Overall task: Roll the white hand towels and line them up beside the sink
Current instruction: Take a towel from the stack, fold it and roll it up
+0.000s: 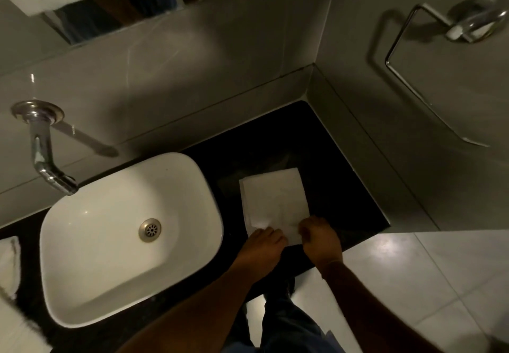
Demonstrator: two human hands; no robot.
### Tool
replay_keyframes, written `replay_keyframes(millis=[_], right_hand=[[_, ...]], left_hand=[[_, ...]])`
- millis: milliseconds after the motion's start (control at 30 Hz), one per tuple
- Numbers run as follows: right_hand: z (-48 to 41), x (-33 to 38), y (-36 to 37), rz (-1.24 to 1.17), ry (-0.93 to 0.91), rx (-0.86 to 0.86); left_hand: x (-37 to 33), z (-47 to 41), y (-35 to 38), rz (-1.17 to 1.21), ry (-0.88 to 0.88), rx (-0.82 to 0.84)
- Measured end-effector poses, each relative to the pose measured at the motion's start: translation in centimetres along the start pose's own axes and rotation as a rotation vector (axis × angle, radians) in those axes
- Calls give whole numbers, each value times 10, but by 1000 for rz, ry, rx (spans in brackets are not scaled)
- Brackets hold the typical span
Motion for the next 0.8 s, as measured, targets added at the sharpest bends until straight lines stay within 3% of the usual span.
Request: replay_keyframes(millis=[200,267,400,533,567,633,700,800], right_hand=[[16,13,4,140,-260,19],[18,6,3,139,-293,46],[6,8,-5,101,-271,80],[-9,15,-15,-32,-132,178],[-13,16,-16,-52,-120,193],[-25,18,-15,-137,-99,211],[-37,14,-12,-222,-23,195],[-46,7,-10,-180,51,99]], left_hand=[[17,-16,-2,72,-187,53],[25,-18,-6,206,-223,53],[42,-8,-25,625,-272,10],[53,1,-26,760,-362,42],[54,3,-26,719,-369,8],[54,2,-24,406,-388,-56],[51,2,-18,150,-420,-23],[41,0,-7,34,-390,0]])
Point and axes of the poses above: each hand's wrist, its own z-axis away from the middle knuckle, its own y-axis out of the palm, x = y × z, the point moved 8 cm from there along -z, towards the middle knuckle, and after that the axes turned 9 degrees about x, right-handed, at the moved point
